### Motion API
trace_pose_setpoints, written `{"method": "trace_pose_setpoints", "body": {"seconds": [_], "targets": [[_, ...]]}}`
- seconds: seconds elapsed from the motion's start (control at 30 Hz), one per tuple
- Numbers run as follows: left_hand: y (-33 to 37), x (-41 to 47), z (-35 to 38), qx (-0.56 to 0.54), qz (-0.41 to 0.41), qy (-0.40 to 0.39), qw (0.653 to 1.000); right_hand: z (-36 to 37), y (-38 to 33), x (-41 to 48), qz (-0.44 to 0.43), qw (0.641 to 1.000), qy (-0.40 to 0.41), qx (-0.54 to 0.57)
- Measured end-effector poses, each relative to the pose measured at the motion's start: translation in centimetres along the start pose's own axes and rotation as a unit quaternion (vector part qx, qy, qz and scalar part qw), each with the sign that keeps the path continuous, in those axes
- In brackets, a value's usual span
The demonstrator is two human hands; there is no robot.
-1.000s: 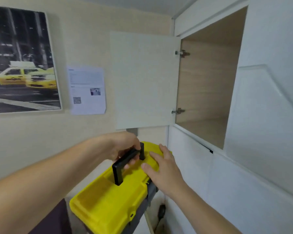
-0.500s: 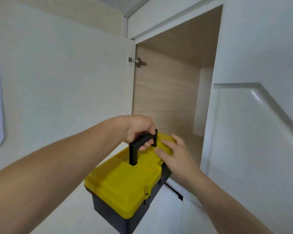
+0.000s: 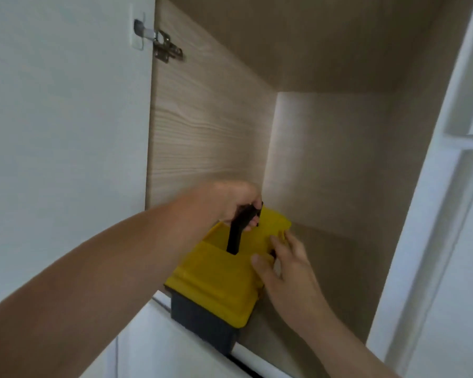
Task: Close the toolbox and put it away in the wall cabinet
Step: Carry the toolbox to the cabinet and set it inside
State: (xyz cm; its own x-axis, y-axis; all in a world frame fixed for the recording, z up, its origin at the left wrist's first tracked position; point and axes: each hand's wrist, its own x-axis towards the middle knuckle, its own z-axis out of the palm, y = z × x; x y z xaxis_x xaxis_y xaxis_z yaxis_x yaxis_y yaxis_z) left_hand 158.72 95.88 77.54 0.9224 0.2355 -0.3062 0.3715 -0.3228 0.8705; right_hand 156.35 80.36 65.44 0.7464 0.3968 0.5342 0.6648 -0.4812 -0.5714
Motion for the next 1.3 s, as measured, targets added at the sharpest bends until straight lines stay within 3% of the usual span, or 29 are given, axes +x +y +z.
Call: {"method": "trace_pose_setpoints", "body": {"seconds": [0.13, 0.27, 0.5, 0.67, 0.8, 0.93, 1.0, 1.1, 1.3], "targets": [[1.0, 3.7, 1.2, -0.006, 0.013, -0.02, 1.0, 1.9, -0.1, -2.7, -0.073, 0.992, -0.043, -0.096], [1.2, 6.6, 3.2, 0.019, 0.028, -0.041, 0.999, 3.4, 1.9, -2.7, -0.08, 0.976, -0.044, -0.199], [-1.0, 9.8, 4.9, 0.069, 0.114, -0.026, 0.991, 4.1, 3.3, -2.2, -0.053, 0.983, -0.03, -0.174], [-4.0, 9.8, 1.3, 0.203, 0.207, 0.12, 0.95, 4.1, 2.7, -1.9, -0.047, 0.986, -0.028, -0.156], [-9.0, 7.6, 0.3, 0.138, 0.257, 0.112, 0.95, 4.1, 2.5, -1.7, -0.04, 0.983, -0.047, -0.173], [-15.3, 2.2, 0.1, 0.181, 0.398, 0.102, 0.894, 3.8, 1.8, -2.2, -0.113, 0.959, 0.006, -0.26], [-17.7, 0.5, 0.4, 0.282, 0.46, 0.1, 0.836, 4.3, 1.7, -2.3, -0.153, 0.939, 0.062, -0.303], [-19.3, 0.7, 0.8, 0.416, 0.489, 0.119, 0.758, 4.8, 2.3, -1.9, -0.183, 0.92, 0.083, -0.337], [-18.5, 5.5, 0.7, 0.457, 0.492, 0.124, 0.73, 5.2, 4.3, 0.7, -0.144, 0.933, 0.049, -0.327]]}}
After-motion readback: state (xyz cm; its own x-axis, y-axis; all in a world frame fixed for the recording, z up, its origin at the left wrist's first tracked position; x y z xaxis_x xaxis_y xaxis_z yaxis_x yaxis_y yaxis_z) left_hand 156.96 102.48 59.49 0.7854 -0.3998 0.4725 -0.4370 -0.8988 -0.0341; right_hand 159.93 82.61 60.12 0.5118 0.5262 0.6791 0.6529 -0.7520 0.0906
